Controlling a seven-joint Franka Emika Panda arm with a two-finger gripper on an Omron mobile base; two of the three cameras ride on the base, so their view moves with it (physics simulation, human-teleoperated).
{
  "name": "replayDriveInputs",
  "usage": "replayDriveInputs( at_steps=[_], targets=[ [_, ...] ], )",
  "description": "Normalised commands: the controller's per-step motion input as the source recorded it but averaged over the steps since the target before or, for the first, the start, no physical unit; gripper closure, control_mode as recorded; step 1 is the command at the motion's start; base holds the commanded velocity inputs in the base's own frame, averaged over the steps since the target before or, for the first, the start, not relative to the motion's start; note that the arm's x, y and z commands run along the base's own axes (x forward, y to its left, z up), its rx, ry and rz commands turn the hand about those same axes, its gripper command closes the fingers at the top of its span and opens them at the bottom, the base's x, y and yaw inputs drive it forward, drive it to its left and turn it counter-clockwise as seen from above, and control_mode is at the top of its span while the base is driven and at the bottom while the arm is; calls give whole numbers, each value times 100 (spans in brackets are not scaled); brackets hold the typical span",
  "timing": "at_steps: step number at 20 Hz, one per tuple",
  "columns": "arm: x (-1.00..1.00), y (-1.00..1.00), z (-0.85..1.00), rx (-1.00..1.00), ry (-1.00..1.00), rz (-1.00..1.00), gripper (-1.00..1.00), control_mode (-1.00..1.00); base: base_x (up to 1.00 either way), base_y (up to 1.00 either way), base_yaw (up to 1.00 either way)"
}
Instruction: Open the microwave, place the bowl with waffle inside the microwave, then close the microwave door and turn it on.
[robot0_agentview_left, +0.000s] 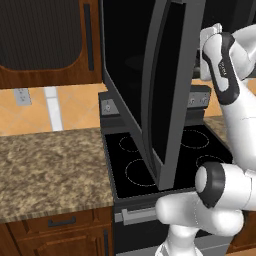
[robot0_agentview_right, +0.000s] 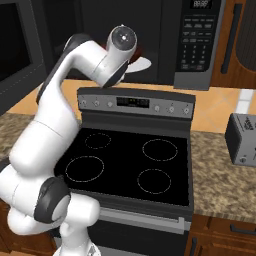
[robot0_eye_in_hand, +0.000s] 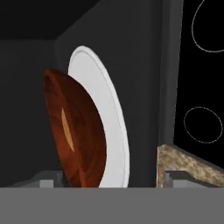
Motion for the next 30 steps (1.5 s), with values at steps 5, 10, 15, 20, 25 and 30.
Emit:
replayDriveInputs(
  at_steps=[5,10,15,20,25,30],
  targets=[
    [-100,4,-1,-7,-3,6,100,-100,0,0,0],
    [-100,3,-11,-3,-11,8,100,-100,0,0,0],
    [-100,35,-23,-8,-17,13,100,-100,0,0,0],
    [-100,37,-9,-7,-21,13,100,-100,0,0,0],
    [-100,25,0,-1,-15,1,100,-100,0,0,0],
    [-100,29,-1,-2,-1,0,100,-100,0,0,0]
  ],
)
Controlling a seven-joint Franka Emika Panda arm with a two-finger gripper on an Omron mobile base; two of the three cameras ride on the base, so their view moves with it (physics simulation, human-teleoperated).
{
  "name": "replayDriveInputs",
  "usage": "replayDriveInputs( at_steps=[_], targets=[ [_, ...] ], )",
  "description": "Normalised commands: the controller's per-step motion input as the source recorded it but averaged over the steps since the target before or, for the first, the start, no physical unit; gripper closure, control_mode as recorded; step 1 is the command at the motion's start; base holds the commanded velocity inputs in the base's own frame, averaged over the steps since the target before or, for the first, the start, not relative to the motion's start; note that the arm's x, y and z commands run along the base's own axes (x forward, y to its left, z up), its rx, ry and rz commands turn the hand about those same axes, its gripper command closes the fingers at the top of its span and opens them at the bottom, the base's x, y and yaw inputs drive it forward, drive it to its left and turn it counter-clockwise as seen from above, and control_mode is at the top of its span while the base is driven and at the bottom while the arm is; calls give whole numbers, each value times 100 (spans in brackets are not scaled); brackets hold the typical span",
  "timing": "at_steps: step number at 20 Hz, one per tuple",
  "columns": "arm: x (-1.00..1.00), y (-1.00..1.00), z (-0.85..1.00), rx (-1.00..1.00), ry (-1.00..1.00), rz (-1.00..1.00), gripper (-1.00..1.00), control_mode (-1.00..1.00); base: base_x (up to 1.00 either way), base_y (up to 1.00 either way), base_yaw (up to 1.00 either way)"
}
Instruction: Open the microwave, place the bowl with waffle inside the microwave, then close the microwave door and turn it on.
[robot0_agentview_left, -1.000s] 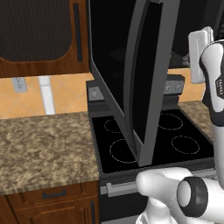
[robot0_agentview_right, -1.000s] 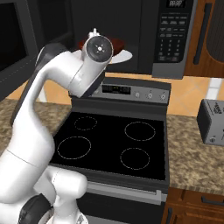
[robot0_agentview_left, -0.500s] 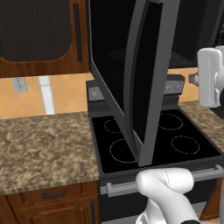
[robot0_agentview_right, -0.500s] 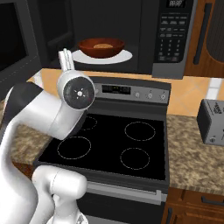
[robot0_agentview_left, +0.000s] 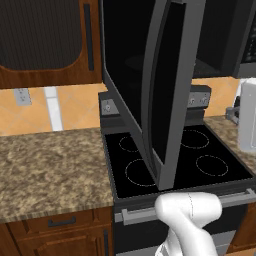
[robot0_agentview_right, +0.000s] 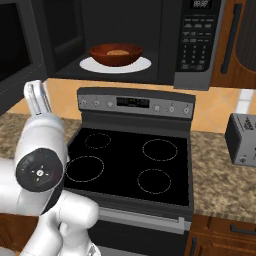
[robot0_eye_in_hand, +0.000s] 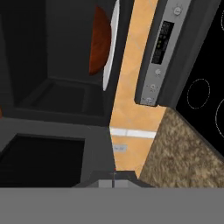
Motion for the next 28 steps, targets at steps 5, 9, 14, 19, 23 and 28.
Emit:
replayDriveInputs(
  at_steps=[5,9,14,19,23,28],
  targets=[
    [-100,63,-2,-8,-11,0,100,-100,0,0,0],
    [-100,70,0,-6,-13,-2,100,-100,0,0,0],
    [-62,86,0,-8,-6,-23,100,-100,0,0,0],
    [-34,85,-2,-34,-8,1,100,-100,0,0,0],
    [-17,64,-8,-35,-5,5,100,-100,0,0,0],
    [11,83,-25,-29,-15,-12,100,-100,0,0,0]
  ],
)
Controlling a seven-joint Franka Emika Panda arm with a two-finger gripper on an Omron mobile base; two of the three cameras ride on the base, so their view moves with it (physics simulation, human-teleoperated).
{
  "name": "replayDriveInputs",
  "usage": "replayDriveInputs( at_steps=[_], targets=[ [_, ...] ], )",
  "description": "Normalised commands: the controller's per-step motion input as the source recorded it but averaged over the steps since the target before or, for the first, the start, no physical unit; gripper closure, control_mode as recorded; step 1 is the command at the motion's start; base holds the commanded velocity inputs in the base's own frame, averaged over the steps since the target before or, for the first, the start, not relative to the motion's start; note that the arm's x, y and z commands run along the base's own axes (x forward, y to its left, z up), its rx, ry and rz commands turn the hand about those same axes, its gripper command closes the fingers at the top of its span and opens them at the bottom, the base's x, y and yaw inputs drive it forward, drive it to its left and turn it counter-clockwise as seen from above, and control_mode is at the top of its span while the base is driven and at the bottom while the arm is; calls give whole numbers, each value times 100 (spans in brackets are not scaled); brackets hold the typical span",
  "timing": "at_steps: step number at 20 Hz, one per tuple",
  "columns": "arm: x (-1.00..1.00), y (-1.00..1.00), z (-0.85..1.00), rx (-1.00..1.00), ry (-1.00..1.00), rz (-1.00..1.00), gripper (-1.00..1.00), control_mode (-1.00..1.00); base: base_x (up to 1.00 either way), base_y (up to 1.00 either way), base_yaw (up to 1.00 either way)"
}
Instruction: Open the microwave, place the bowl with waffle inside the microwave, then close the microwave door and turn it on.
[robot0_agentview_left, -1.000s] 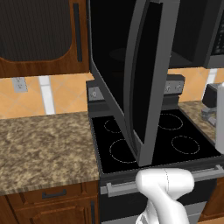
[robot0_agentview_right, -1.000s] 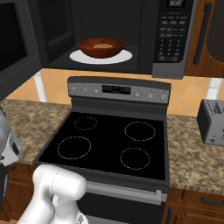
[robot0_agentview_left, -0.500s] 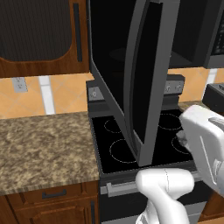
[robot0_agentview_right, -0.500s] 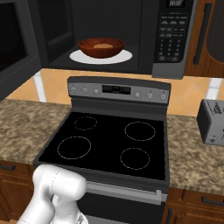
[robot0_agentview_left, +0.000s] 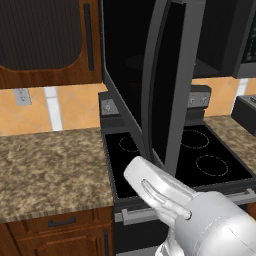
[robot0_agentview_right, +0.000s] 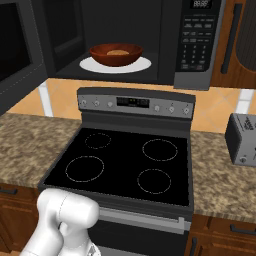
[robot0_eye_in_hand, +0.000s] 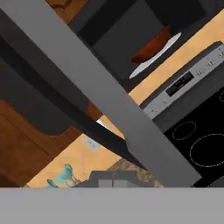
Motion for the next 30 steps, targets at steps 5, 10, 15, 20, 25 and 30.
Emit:
replayDriveInputs(
  at_steps=[5,10,15,20,25,30],
  targets=[
    [83,99,-54,-30,-1,-32,100,-100,0,0,0],
    [100,85,-45,-21,0,-43,100,-100,0,0,0],
    [100,0,0,-11,0,-40,100,-100,0,0,0],
    [98,-55,0,-4,0,-35,100,-100,0,0,0],
    [63,-100,1,0,0,-24,100,-100,0,0,0],
    [37,-100,17,1,0,-14,100,-100,0,0,0]
  ],
)
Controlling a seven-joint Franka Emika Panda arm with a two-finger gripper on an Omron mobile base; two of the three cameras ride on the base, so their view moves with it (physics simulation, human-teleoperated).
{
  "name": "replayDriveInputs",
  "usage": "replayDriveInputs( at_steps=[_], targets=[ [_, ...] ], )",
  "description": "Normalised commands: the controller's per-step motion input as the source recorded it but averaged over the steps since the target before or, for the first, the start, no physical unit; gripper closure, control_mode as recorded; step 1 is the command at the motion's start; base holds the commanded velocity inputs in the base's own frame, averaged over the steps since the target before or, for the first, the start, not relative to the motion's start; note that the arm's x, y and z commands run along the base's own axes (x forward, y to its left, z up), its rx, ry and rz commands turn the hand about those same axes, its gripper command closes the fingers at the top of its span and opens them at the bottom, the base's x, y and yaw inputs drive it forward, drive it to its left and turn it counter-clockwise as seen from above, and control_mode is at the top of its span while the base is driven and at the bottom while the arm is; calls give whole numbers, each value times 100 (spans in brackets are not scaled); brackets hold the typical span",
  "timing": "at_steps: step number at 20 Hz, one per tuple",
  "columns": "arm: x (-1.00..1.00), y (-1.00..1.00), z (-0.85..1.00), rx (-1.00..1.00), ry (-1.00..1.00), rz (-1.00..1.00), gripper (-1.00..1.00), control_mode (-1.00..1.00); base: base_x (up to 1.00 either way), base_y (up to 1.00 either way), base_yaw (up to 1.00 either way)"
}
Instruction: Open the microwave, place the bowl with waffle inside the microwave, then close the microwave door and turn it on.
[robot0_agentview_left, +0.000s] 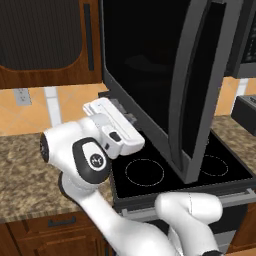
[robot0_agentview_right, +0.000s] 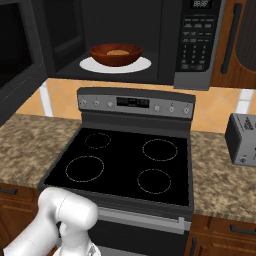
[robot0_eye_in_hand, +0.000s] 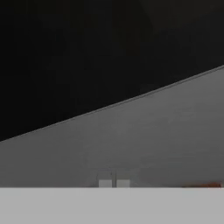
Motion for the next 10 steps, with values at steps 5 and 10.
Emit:
replayDriveInputs(
  at_steps=[5,10],
  targets=[
    [41,-100,33,1,-5,-6,100,-100,0,0,0],
    [71,-100,31,6,-10,-1,100,-100,0,0,0]
  ],
)
